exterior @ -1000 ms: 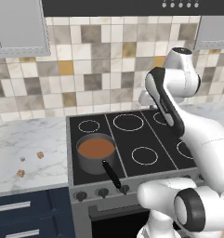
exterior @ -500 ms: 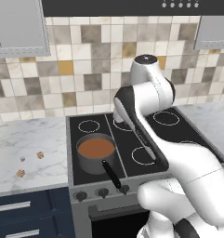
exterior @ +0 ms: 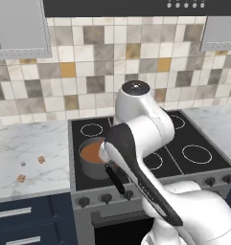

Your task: Pick up the sugar cube(s) and place them in the saucepan with hot chocolate.

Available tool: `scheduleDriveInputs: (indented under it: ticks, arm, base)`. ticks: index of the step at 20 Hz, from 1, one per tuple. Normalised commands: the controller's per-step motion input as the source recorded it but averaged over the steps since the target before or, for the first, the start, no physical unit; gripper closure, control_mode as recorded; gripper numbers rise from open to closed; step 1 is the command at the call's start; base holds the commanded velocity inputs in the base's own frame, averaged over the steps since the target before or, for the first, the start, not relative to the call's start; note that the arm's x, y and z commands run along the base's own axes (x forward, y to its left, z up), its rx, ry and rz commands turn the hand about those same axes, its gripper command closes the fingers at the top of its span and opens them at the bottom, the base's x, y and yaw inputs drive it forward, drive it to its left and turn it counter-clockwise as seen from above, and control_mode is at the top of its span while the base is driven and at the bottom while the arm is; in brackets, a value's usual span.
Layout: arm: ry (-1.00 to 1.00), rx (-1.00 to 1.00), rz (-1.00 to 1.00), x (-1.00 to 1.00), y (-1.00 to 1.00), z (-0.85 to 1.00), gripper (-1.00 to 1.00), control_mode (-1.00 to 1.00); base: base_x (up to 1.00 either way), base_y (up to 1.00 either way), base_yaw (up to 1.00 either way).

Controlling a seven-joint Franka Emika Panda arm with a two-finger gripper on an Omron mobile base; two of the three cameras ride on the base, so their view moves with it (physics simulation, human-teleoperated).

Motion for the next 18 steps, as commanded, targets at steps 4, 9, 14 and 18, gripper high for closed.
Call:
scheduleDriveInputs:
  ticks: [4, 9, 14, 18]
  arm:
    - [0.00, 0.00, 0.27, -0.61, 0.72, -0.34, -1.00, -1.00]
    - [-0.08, 0.08, 0.24, -0.63, 0.84, -0.40, -1.00, -1.00]
    - [-0.08, 0.04, 0.18, -0.12, 1.00, -0.17, -1.00, -1.00]
    - [-0.04, 0.00, 0.01, 0.00, 0.86, 0.00, -1.00, -1.00]
  base:
    - [0.00, 0.00, 0.00]
    - [0.00, 0.00, 0.00]
    - [0.00, 0.00, 0.00]
    - [0.00, 0.00, 0.00]
